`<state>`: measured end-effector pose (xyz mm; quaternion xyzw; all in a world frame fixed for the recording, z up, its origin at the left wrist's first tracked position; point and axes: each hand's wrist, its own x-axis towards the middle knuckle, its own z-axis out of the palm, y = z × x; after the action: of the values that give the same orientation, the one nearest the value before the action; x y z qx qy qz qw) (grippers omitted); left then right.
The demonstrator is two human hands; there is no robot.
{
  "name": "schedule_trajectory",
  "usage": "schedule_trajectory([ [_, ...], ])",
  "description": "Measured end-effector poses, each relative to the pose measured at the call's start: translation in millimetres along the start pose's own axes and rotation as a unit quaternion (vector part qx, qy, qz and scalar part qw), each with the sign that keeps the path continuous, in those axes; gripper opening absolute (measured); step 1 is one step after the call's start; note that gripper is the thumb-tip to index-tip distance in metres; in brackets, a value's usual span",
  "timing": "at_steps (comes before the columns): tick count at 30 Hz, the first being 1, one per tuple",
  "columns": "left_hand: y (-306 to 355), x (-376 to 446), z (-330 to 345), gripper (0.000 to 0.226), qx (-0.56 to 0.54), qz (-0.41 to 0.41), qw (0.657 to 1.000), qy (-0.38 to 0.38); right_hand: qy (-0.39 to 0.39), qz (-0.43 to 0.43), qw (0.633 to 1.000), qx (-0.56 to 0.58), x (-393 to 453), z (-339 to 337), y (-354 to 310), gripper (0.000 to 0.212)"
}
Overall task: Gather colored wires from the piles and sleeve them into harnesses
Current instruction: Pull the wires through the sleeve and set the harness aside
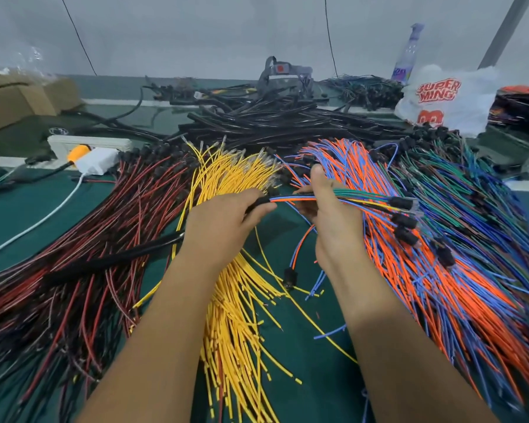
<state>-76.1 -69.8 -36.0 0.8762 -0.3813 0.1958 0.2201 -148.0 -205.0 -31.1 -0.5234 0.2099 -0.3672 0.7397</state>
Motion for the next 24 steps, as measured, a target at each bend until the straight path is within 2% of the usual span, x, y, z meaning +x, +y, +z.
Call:
schedule_trajectory([
  [3, 0, 0, 0, 0.069, -0.016, 0.02, 1.0, -0.011, -0.022, -0.035, 0.998, -0.046, 0, -1, 1, 0.037],
  [8, 0, 1, 1, 0.07, 0.008, 0.025, 1.0, -0.01, -0.057, -0.048, 0.996, -0.045, 0, -2, 1, 0.033],
  [11, 0, 2, 1, 0.058, 0.009, 0.031, 0.999, 0.0, -0.107, -0.05, 0.993, -0.019, -2, -3, 0, 0.027],
  [15, -5, 2, 5, 0.03, 0.062, 0.029, 0.997, 0.03, -0.16, -0.042, 0.986, 0.02, -2, -6, 0, 0.016],
  [18, -6, 3, 4, 0.022, 0.089, 0.022, 0.995, 0.032, -0.186, -0.042, 0.981, 0.042, -1, -8, 0, 0.01],
  [20, -5, 4, 1, 0.018, 0.082, 0.011, 0.996, 0.036, -0.203, -0.044, 0.976, 0.061, 0, -9, 0, 0.014],
  [24, -5, 3, 1, 0.024, 0.063, -0.003, 0.998, -0.002, -0.244, -0.05, 0.966, 0.067, 0, -11, 0, 0.016],
])
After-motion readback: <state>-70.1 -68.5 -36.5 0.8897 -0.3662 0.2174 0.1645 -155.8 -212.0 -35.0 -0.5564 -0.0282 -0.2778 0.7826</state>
